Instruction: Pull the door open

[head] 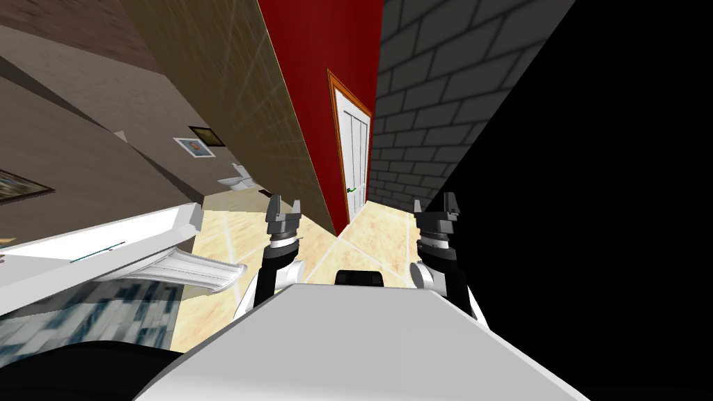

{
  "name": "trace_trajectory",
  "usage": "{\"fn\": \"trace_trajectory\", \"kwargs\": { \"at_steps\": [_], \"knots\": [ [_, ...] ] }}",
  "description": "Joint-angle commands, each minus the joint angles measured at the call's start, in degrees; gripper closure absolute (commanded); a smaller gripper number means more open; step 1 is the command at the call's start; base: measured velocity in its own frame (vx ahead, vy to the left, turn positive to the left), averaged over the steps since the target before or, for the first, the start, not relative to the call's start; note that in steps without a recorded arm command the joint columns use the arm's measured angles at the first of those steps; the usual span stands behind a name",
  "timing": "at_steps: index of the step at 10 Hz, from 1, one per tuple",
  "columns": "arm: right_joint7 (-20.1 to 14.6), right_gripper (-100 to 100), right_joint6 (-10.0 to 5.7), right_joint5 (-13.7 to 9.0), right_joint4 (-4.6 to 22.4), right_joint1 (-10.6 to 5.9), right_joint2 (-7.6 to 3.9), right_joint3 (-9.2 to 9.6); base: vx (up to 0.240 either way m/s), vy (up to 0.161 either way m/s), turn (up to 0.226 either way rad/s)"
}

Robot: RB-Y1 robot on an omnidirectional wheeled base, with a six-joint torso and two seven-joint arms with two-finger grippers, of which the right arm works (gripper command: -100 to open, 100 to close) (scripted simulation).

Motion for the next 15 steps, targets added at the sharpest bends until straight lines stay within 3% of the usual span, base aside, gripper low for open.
{"fn": "trace_trajectory", "kwargs": {
  "at_steps": [1,15],
  "knots": [
    [0.0,-100,-0.37,-0.1,1.73,-0.64,-0.46,-0.03,0.059,-0.015,0.133],
    [0.02,-100,-3.98,-1.08,18.45,-6.84,-3.55,-0.29,0.094,-0.047,0.134]
  ]
}}
